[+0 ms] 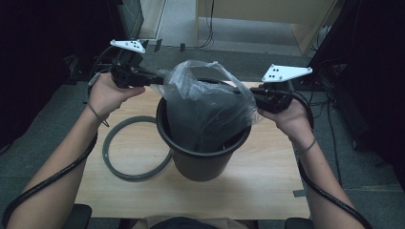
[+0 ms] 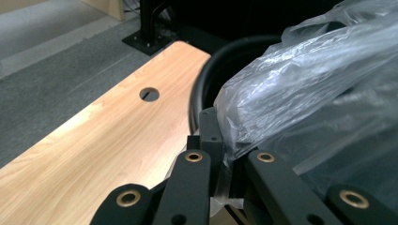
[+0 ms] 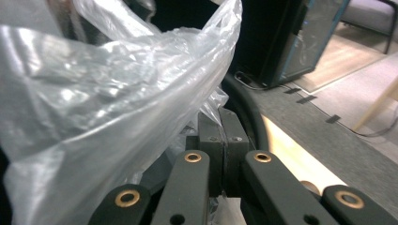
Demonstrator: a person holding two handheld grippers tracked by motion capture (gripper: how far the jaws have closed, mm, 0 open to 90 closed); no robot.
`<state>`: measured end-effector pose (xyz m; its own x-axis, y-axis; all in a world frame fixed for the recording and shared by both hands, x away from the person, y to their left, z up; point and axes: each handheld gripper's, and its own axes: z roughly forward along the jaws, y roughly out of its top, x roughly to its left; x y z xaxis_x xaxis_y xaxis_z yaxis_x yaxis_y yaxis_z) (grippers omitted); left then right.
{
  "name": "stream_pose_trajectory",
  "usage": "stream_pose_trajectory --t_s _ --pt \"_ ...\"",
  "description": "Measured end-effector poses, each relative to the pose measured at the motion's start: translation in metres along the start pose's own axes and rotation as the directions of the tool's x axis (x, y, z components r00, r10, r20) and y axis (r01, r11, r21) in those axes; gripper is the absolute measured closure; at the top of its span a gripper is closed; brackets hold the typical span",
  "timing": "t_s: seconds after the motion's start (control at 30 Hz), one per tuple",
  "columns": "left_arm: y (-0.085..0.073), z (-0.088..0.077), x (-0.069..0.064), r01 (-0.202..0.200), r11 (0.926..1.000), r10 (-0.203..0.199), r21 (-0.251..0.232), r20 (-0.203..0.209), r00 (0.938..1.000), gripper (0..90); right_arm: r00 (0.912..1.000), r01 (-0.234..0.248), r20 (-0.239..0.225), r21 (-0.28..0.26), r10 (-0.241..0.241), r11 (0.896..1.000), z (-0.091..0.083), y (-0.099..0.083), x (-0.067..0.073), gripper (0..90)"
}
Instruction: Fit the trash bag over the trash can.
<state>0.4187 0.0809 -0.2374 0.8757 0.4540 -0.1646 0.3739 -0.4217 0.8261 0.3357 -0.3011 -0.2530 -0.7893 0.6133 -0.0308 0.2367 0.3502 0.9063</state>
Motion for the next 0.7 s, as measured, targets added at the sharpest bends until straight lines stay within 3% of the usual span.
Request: stream_pose_trajectory --t_s 0.1,0.27,0.6,0.7 --pt "0.001 0.008 0.009 0.013 0.9998 -0.013 -0.011 -0.002 0.9999 89.2 0.9996 -0.005 0.027 0.008 0.005 1.000 0.005 0.000 -0.009 90.0" --pt "-0.003 0.023 0.025 0.047 0.9983 -0.048 -0.032 -0.005 0.9989 89.0 0.9946 0.035 0.097 0.022 -0.037 0.999 0.018 -0.004 -0.021 90.0" --pt "-0.023 0.045 0.040 0.120 0.9920 -0.120 -0.037 0.012 0.9927 88.6 0.9911 -0.022 0.132 0.026 0.019 0.999 0.037 -0.019 -0.042 90.0" --pt "-0.026 0.049 0.042 0.134 0.9902 -0.133 -0.039 0.019 0.9909 88.5 0.9918 -0.044 0.121 0.021 0.041 0.999 0.041 -0.024 -0.046 90.0"
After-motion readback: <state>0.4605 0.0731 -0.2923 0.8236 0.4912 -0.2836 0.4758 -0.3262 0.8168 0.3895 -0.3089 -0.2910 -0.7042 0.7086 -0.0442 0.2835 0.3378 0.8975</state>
